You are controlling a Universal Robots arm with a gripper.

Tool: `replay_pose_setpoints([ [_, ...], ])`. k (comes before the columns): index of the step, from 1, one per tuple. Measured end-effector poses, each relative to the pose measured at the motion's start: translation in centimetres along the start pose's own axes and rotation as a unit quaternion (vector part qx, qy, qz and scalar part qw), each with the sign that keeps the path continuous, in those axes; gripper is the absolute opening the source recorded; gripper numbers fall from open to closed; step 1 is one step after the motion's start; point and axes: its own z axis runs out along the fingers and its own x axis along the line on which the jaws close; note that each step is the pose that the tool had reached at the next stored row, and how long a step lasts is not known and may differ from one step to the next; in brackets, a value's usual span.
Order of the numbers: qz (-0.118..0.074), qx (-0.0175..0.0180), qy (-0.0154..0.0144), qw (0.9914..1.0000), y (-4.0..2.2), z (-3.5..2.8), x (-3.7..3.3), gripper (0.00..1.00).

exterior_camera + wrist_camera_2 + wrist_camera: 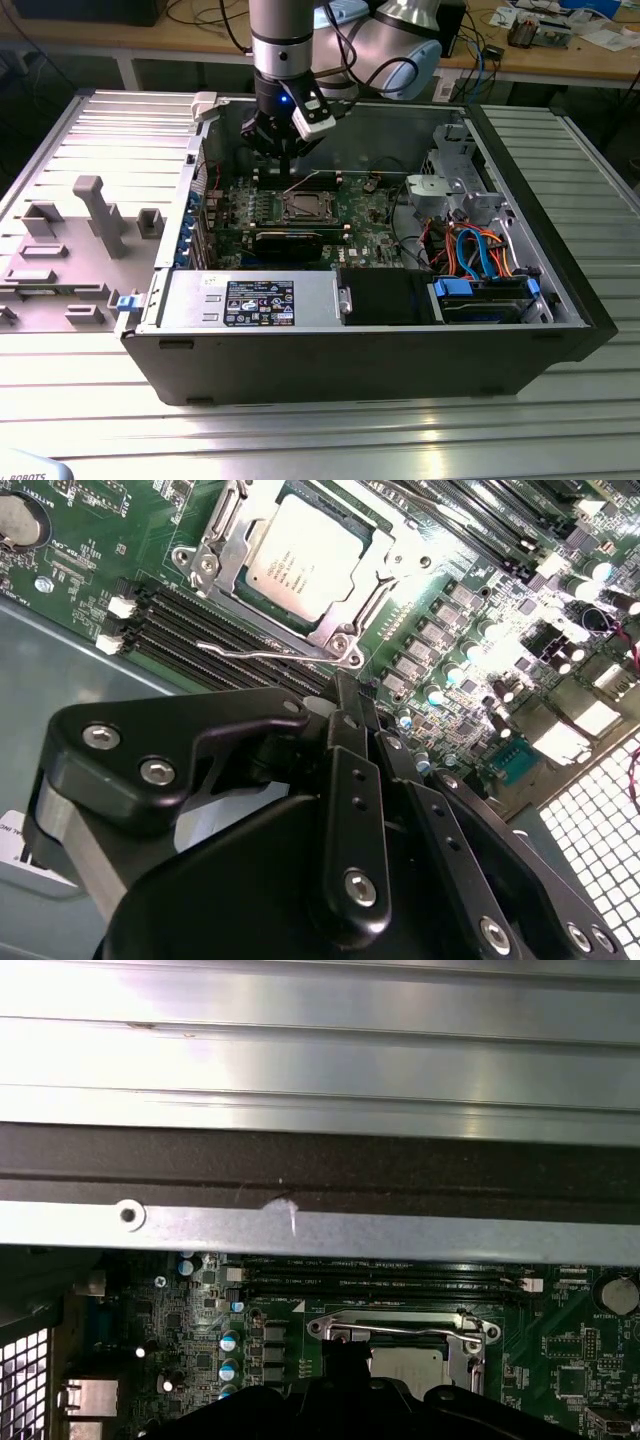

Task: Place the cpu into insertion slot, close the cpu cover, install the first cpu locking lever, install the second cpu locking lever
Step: 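Install the first cpu locking lever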

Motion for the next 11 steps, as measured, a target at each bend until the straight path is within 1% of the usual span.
replay_pose_setpoints([
  [10, 0.0, -0.0001, 0.0, 1.0, 0.0, 0.03, 0.0, 0.11],
  [11, 0.0, -0.0019, -0.0002, 1.0, 0.0, 0.05, 0.0, 0.11],
])
